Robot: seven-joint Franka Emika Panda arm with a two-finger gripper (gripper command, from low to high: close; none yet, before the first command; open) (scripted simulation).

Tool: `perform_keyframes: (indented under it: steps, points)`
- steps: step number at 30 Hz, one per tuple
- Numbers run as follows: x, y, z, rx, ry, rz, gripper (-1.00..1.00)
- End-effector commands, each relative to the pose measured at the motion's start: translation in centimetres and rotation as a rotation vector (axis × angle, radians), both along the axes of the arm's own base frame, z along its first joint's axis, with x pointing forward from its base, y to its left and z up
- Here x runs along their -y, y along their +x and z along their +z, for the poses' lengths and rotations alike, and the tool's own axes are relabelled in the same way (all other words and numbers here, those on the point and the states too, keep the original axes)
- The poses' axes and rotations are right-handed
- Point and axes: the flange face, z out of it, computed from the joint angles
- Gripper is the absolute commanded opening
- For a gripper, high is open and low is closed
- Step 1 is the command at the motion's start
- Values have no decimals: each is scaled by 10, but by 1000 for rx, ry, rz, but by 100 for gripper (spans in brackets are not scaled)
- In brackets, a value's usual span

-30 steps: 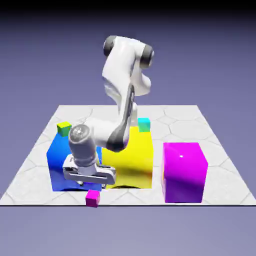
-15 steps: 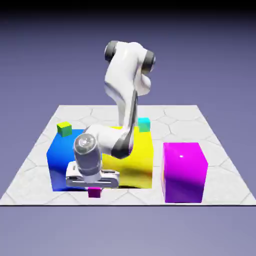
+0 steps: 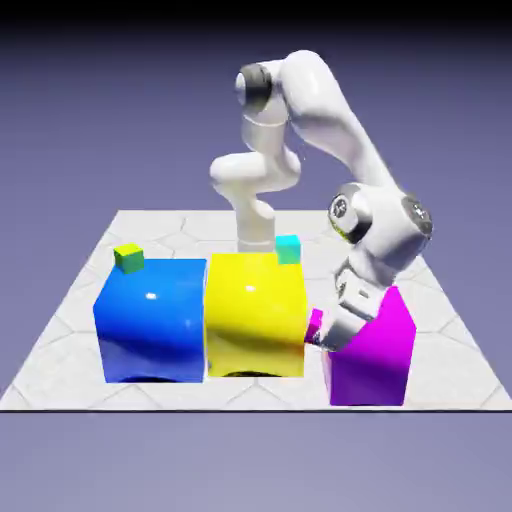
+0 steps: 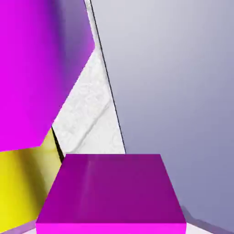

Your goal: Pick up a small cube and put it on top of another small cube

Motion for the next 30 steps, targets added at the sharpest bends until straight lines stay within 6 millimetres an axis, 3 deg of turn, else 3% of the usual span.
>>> perform_keyframes:
  steps: [1, 7, 11, 20, 24, 26, 28, 30]
  points:
    - [-19, -15, 3, -2, -6, 100, -100]
    - [-116, -123, 19, -12, -93, 709, -100]
    - [-157, -204, 18, -18, -190, 1090, -100]
    - [-128, -292, -58, -112, -51, 1395, -100]
    - [-86, -258, -90, -104, 193, 1150, -100]
    - [-72, -269, -100, -109, 244, 1082, -100]
    - [-72, -269, -100, -109, 244, 1082, -100]
    - [-73, -265, -112, -107, 246, 1081, -100]
